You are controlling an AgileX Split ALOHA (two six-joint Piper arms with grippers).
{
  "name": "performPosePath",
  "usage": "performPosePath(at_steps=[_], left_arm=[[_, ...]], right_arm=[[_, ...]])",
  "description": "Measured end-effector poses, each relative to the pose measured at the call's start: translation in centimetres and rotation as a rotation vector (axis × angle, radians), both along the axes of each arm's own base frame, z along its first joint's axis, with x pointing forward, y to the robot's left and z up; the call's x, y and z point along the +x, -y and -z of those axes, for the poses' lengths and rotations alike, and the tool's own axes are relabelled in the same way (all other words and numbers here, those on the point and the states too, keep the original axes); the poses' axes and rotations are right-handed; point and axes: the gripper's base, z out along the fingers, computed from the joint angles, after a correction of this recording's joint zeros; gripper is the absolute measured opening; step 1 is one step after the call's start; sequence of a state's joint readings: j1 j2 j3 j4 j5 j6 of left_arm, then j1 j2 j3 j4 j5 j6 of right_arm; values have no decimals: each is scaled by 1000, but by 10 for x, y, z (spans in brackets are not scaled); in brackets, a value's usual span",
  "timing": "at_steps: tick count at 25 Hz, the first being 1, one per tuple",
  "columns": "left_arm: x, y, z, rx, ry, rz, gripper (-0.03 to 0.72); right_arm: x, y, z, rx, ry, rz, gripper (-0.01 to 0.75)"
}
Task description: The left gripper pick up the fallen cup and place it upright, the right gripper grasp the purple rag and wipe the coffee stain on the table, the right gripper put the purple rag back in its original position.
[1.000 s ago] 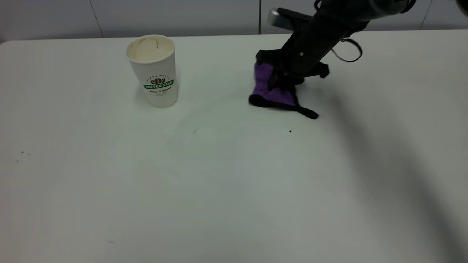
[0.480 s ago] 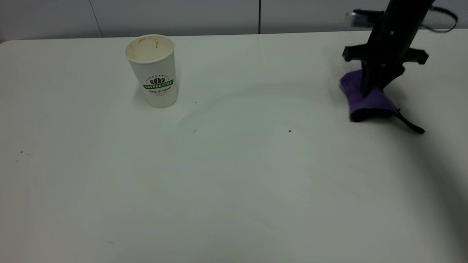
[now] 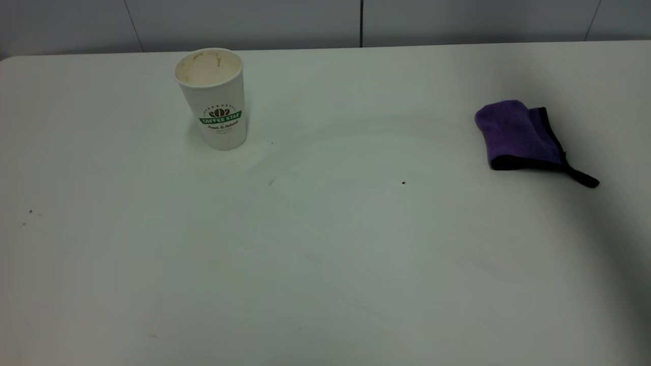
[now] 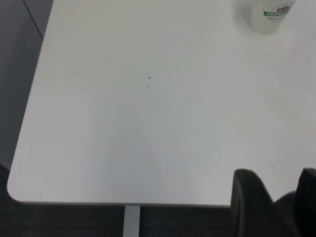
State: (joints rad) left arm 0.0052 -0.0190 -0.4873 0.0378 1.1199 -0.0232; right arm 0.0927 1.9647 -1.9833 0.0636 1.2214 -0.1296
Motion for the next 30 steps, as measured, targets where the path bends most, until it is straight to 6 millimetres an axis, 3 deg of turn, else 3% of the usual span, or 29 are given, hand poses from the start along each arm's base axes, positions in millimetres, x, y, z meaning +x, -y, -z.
performPosePath(at_steps=[2,4,8,13,16,23,30], left_arm=[[0,0,0,0,0,0,254],[0,0,0,0,0,0,254],[0,0,0,0,0,0,254],[0,0,0,0,0,0,254],[0,0,0,0,0,0,254],[0,0,0,0,0,0,254],[0,0,0,0,0,0,254]], right_arm=[[-38,1,-30,30,33,-4,728],[-76,4,-47,45,43,-8,727],[-156,10,-57,53,44,-5,720],[-253,20,-31,64,25,27,703],[-297,24,-6,78,53,51,692],[-371,33,49,87,198,70,674],[-392,36,73,64,258,58,662]])
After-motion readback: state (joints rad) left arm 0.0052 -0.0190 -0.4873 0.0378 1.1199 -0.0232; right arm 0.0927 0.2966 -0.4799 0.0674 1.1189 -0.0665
